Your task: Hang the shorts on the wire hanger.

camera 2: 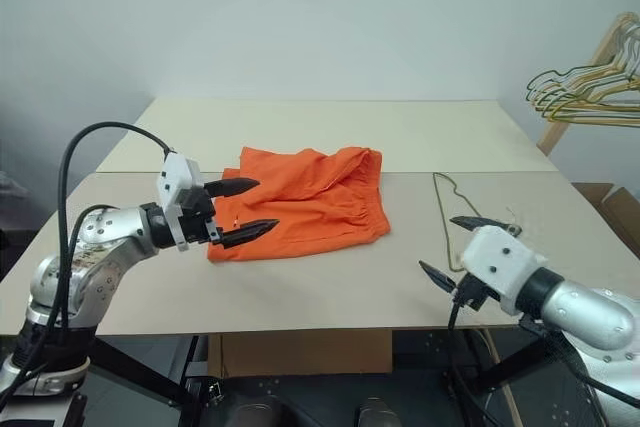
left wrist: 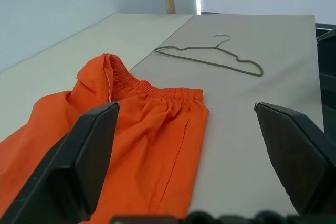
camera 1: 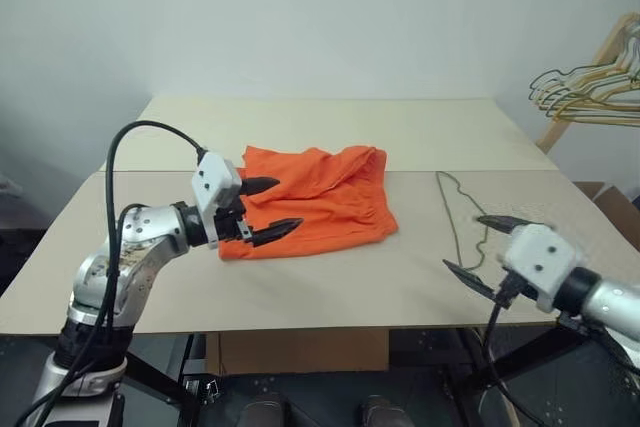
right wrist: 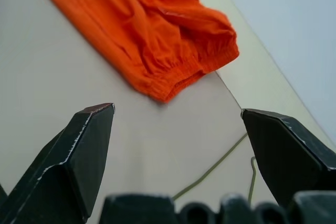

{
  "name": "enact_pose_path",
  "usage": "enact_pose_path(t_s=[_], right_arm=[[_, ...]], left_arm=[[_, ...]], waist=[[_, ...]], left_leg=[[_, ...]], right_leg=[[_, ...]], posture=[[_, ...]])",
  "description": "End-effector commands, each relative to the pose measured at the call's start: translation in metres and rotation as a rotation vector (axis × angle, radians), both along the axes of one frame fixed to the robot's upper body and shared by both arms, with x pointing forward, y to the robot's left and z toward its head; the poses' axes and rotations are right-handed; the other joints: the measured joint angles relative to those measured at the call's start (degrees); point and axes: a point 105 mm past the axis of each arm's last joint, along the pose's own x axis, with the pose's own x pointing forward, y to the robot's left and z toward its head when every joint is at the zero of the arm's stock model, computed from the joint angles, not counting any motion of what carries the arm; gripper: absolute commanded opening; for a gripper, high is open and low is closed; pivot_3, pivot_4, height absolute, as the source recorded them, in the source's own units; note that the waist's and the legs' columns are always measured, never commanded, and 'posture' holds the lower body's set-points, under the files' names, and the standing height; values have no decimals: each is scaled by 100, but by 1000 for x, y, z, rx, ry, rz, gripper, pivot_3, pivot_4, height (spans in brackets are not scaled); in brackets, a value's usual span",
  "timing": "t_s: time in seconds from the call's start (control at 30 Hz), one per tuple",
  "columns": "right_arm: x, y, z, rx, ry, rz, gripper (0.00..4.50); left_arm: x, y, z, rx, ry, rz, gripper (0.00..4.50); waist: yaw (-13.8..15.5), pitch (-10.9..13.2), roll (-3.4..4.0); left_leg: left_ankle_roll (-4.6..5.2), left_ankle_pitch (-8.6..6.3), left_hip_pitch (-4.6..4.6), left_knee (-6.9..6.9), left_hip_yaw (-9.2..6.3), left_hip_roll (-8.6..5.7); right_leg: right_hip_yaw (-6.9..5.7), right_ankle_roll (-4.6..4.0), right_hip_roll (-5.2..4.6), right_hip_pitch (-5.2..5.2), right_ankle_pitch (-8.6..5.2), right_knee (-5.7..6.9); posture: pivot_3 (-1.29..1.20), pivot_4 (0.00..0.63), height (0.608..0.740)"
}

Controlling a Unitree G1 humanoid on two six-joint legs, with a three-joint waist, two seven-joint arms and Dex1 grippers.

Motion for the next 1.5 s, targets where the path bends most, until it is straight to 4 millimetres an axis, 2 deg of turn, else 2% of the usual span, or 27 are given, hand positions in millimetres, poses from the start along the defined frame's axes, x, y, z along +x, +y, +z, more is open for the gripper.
enact_pose_path(t_s=[0.03,0.1,0.17,0.4,0.5,0.73,0.87,1.03,1.2,1.4,1.5], right_arm=[[13,8,-9,-148,-43,68,4473],[20,12,-19,-235,-43,111,4473],[37,19,-30,-276,-48,132,4473],[99,37,-61,-486,-95,180,4473],[115,45,-70,-539,-101,207,4473],[137,58,-84,-607,-104,244,4473],[147,58,-92,-620,-93,238,3598],[152,62,-92,-614,-102,244,1722],[148,64,-94,-598,-108,258,11],[144,65,-82,-565,-160,261,11],[138,64,-67,-521,-214,265,11]], left_arm=[[-2,1,13,-12,-47,5,4500],[-2,1,12,-13,-44,11,4500],[-3,0,11,-14,-43,7,4500],[-6,-1,11,-9,-41,-3,4500],[-6,-2,13,-3,-49,-12,4500],[-6,-1,12,7,-52,-12,4500],[-6,-2,11,5,-54,-16,4500],[-5,-2,11,8,-59,-14,4500],[-6,-1,9,12,-59,-8,4500],[-5,4,-3,91,-55,-7,4500],[0,19,-25,247,-59,-9,4500]], waist=[[1,1,-1],[2,1,-1],[-10,2,-3],[-17,7,-10],[20,7,-10],[17,6,-11],[-3,6,-12],[-18,5,-13],[-10,5,-12],[-8,5,-12],[-5,7,-10]], left_leg=[[1,0,-2,-1,1,0],[7,4,-2,-1,3,-2],[42,24,-4,-1,3,-1],[45,27,-1,1,10,-2],[45,28,-9,-1,10,-4],[43,27,-17,-1,8,-7],[39,30,0,0,9,-5],[27,41,10,0,9,0],[25,43,10,-2,8,2],[24,43,2,-7,8,2],[24,43,0,-10,9,2]], right_leg=[[0,0,0,-1,0,0],[-1,-1,0,-2,0,0],[0,-1,0,-3,-1,-1],[3,-6,1,-4,2,3],[1,-43,2,-8,23,3],[2,-45,2,-9,24,0],[1,-48,3,3,27,7],[2,-49,7,2,29,22],[2,-52,10,-4,29,33],[2,-60,10,-11,31,30],[1,-62,11,-15,29,31]], posture=[[128,0,740],[129,0,740],[135,0,740],[146,0,740],[149,0,740],[166,0,740],[169,0,740],[172,0,740],[170,0,740],[168,0,740],[161,0,740]])
